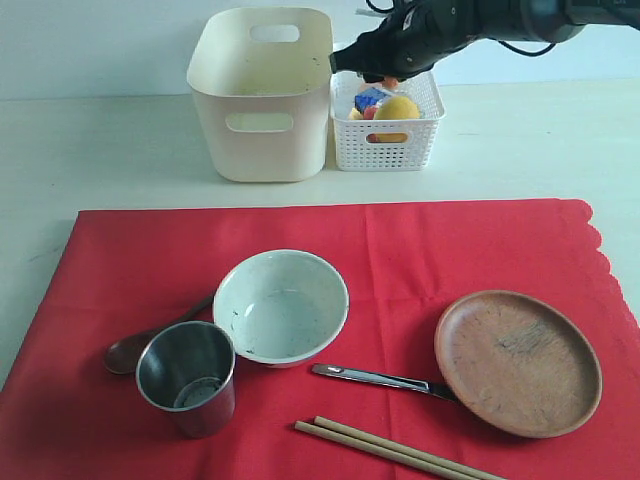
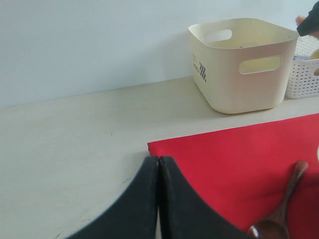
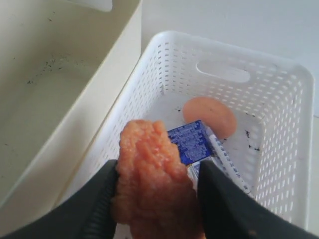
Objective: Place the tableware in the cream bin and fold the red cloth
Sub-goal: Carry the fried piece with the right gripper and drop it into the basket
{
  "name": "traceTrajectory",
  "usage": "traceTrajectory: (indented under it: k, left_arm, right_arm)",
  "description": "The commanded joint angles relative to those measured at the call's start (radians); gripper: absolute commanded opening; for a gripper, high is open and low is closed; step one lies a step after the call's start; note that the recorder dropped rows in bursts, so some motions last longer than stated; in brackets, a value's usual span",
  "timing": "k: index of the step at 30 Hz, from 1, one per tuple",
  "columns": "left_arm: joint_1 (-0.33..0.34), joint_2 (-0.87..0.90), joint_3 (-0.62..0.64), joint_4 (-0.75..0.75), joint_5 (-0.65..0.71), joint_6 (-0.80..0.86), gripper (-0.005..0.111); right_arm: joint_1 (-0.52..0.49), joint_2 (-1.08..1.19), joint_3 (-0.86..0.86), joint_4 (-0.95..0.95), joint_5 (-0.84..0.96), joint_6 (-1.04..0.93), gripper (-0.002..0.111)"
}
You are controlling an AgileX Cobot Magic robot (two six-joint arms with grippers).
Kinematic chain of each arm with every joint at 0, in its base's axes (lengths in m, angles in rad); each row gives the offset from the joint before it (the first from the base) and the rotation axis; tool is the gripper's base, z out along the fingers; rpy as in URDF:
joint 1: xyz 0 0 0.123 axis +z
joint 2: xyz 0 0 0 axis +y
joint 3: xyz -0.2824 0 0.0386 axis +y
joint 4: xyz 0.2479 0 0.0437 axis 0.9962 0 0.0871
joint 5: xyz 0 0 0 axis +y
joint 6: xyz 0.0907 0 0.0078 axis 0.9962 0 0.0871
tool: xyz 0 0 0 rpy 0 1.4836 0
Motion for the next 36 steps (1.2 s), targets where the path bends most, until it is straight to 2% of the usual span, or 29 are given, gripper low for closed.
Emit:
traceTrajectory:
  k: [1, 6, 12, 15, 21, 24, 26, 27, 28, 29, 31, 32, 36]
  left_arm:
    - [0.001, -0.007, 0.003, 0.000, -0.002, 0.001, 0.002]
    - [0.001, -0.007, 0.003, 0.000, -0.002, 0.001, 0.002]
    - [0.001, -0.007, 0.003, 0.000, -0.002, 0.001, 0.002]
    - [0.001, -0.007, 0.003, 0.000, -0.002, 0.001, 0.002]
    - [0.001, -0.007, 0.003, 0.000, -0.002, 0.001, 0.002]
    - [0.001, -0.007, 0.003, 0.000, -0.002, 0.001, 0.002]
    - [0.001, -0.007, 0.003, 0.000, -0.002, 0.001, 0.002]
    - [0.001, -0.007, 0.003, 0.000, -0.002, 0.001, 0.002]
    - [0.001, -0.007, 0.003, 0.000, -0.002, 0.001, 0.002]
    - [0.001, -0.007, 0.003, 0.000, -0.002, 0.001, 0.002]
    - [0.001, -0.007, 0.003, 0.000, -0.002, 0.001, 0.002]
    - [0.001, -0.007, 0.003, 0.000, -0.002, 0.001, 0.002]
    - [0.001, -0.007, 0.003, 0.000, -0.002, 0.001, 0.002]
  right_arm:
    - [-0.002, 0.001, -0.007, -0.009, -0.054, 0.005, 0.023]
    - [-0.002, 0.001, -0.007, -0.009, -0.077, 0.005, 0.048]
    - [-0.002, -0.006, -0.007, 0.045, -0.048, 0.005, 0.073]
    - [-0.002, -0.026, -0.007, 0.050, -0.031, 0.002, 0.078]
    - [-0.004, -0.100, -0.007, -0.018, 0.065, -0.008, 0.077]
    - [-0.004, -0.144, -0.007, -0.062, 0.137, -0.008, 0.074]
    - [-0.004, -0.191, -0.007, -0.099, 0.203, -0.008, 0.061]
    - [-0.004, -0.218, -0.007, -0.101, 0.246, -0.008, 0.047]
    - [-0.004, -0.232, -0.007, -0.109, 0.273, -0.008, 0.040]
    - [-0.004, -0.256, -0.007, -0.109, 0.318, -0.008, 0.024]
    - [-0.004, -0.289, -0.007, -0.109, 0.389, -0.006, 0.005]
    - [-0.004, -0.304, -0.007, -0.109, 0.424, -0.006, 0.000]
    - [-0.002, -0.349, -0.004, -0.105, 0.543, -0.006, 0.000]
